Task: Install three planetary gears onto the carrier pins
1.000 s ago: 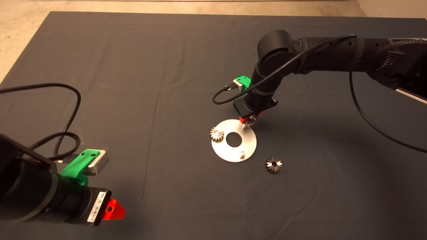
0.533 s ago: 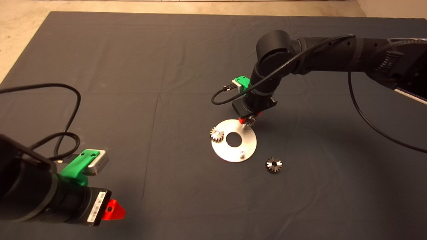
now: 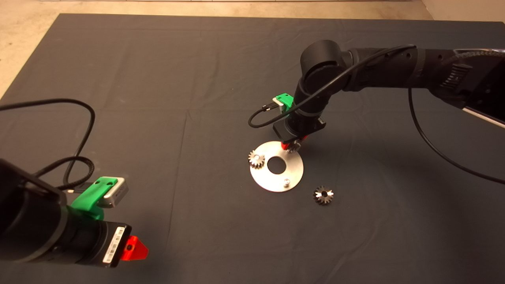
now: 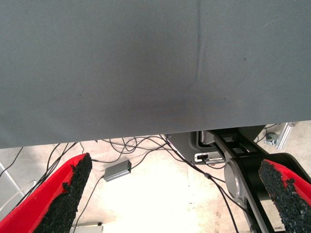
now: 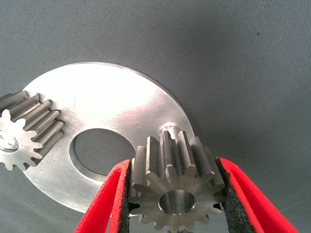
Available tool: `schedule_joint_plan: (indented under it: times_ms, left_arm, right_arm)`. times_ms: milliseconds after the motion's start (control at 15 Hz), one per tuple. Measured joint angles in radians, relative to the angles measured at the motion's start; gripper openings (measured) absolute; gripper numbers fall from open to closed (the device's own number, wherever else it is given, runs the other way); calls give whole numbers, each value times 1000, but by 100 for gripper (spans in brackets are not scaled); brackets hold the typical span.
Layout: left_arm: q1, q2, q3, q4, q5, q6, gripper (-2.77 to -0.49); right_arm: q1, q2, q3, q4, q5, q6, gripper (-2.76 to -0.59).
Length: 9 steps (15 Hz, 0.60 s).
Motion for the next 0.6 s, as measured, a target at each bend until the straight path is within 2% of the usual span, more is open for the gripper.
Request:
schedule_joint_plan:
  times_ms: [600]
  left_arm:
    - [0, 0, 0, 0, 0, 16, -78]
  right_arm:
    - [0, 0, -13, 0, 0, -1, -228]
